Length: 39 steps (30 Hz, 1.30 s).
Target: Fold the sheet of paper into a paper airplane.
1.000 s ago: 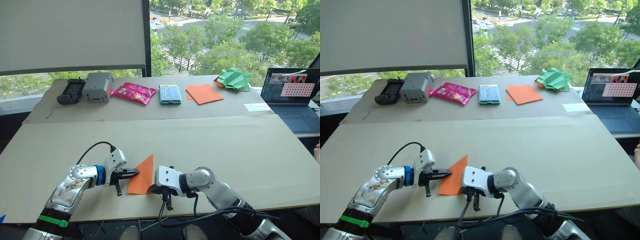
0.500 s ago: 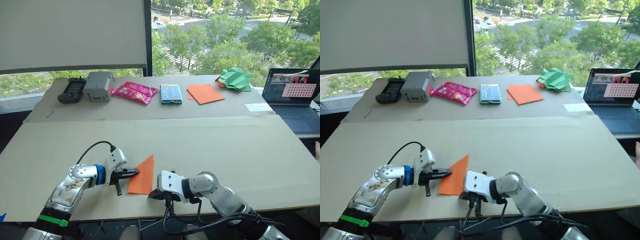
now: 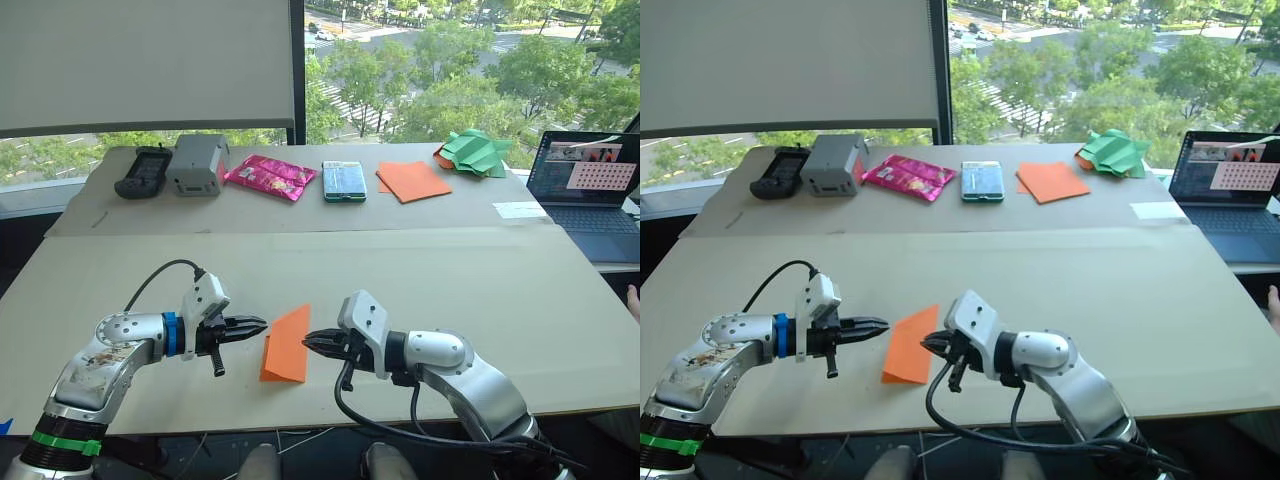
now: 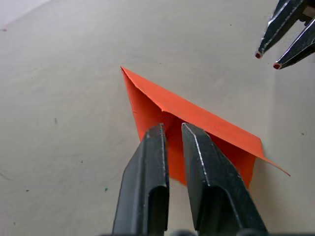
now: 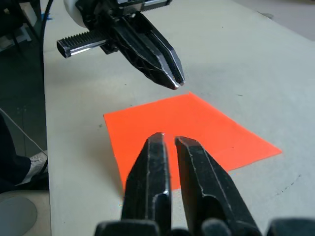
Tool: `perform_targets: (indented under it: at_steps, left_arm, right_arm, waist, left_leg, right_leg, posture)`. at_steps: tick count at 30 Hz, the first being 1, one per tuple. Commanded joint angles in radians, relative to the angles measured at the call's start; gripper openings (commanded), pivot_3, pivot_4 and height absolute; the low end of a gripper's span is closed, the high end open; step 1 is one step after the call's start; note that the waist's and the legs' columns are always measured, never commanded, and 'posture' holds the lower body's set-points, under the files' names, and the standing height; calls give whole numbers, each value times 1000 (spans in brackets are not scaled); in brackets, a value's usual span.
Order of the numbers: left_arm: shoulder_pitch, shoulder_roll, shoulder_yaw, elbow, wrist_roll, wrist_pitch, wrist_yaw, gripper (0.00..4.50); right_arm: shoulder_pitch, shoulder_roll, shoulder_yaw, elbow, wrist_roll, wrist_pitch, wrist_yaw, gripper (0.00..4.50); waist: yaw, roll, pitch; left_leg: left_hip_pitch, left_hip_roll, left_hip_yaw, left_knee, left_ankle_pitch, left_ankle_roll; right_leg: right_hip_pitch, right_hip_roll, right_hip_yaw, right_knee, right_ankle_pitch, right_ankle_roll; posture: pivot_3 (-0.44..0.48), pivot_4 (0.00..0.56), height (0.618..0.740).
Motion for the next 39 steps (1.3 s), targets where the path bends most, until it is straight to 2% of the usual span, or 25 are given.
perform_targets:
  at_steps: [1, 5, 6, 8, 12, 14, 19, 22, 25, 33, 39]
  left_arm:
    - [-62, 34, -12, 43, 33, -90, -66, 1845]
    - [-201, 36, -87, 192, 117, -253, -169, 3203]
    - [-244, 36, -121, 250, 164, -348, -206, 3545]
    - [-318, 29, -172, 355, 229, -507, -273, 3569]
    - [-496, -28, -264, 626, 332, -918, -398, 3569]
    - [-592, -89, -288, 761, 343, -1064, -446, 3569]
    - [-726, -197, -328, 981, 344, -1278, -520, 3569]
    - [-762, -219, -388, 1053, 342, -1342, -526, 3569]
    - [-785, -228, -443, 1108, 333, -1387, -526, 2747]
    - [-814, -234, -492, 1185, 339, -1471, -526, 19]
    - [-792, -228, -459, 1171, 351, -1477, -519, 19]
  right_arm:
    - [8, 2, -21, -45, 17, 15, -42, 1919]
    - [12, -13, -37, -27, 23, 14, -59, 3289]
    - [14, -16, -47, -26, 28, 15, -63, 3695]
    - [14, -21, -63, -22, 36, 15, -69, 4297]
    - [16, -33, -78, -12, 36, 9, -80, 4297]
    - [14, -27, -81, -4, 35, 4, -90, 4297]
    - [22, -14, -78, -3, 24, 3, -123, 4297]
    - [30, -4, -79, -12, 22, 9, -151, 4297]
    - [40, -4, -84, -25, 19, 16, -179, 4353]
    - [47, -10, -85, -30, 24, 14, -210, 4353]
    - [33, -12, -89, -9, 20, -1, -211, 4353]
  waist:
    - [0, 1, 0]
    - [8, 1, 1]
    - [8, 1, 1]
    - [10, 1, 1]
    - [20, 1, 0]
    - [23, 1, 0]
    - [23, 1, 0]
    - [20, 1, -1]
    - [19, 1, -1]
    - [21, 1, 0]
    - [22, 1, -1]
  left_leg:
    - [0, 0, 0, 0, 0, 0]
    - [-2, -1, 0, 0, 0, 0]
    - [-2, -1, 0, 0, 0, 0]
    - [-3, -1, 1, 1, 0, 0]
    - [-3, -1, 1, 2, 1, 1]
    - [-4, 0, 1, 2, 2, 3]
    - [-10, 0, 1, 9, 6, 10]
    - [-12, 0, 1, 10, 7, 12]
    - [-12, 0, 0, 10, 7, 12]
    - [-13, 0, 0, 10, 8, 13]
    - [-14, 0, 0, 10, 8, 14]
  right_leg:
    - [0, 0, 0, 0, 0, 0]
    - [-1, -1, 0, -1, 0, 0]
    - [-1, -1, -1, -1, 0, 0]
    - [-1, -1, -1, -1, 0, 0]
    - [0, 0, -1, 0, 0, 0]
    - [1, 0, 0, 1, 0, 0]
    - [4, 2, 0, 2, 2, 2]
    - [4, 2, 1, 2, 2, 3]
    - [3, 3, 1, 3, 3, 4]
    - [4, 3, 1, 3, 3, 4]
    - [4, 3, 1, 4, 3, 4]
  posture:
    - [0, 150, 706]
    - [0, 150, 706]
    - [0, 150, 706]
    - [0, 150, 706]
    - [0, 150, 706]
    - [0, 150, 706]
    - [0, 150, 706]
    - [0, 150, 706]
    - [0, 150, 706]
    - [0, 150, 706]
    - [0, 150, 706]
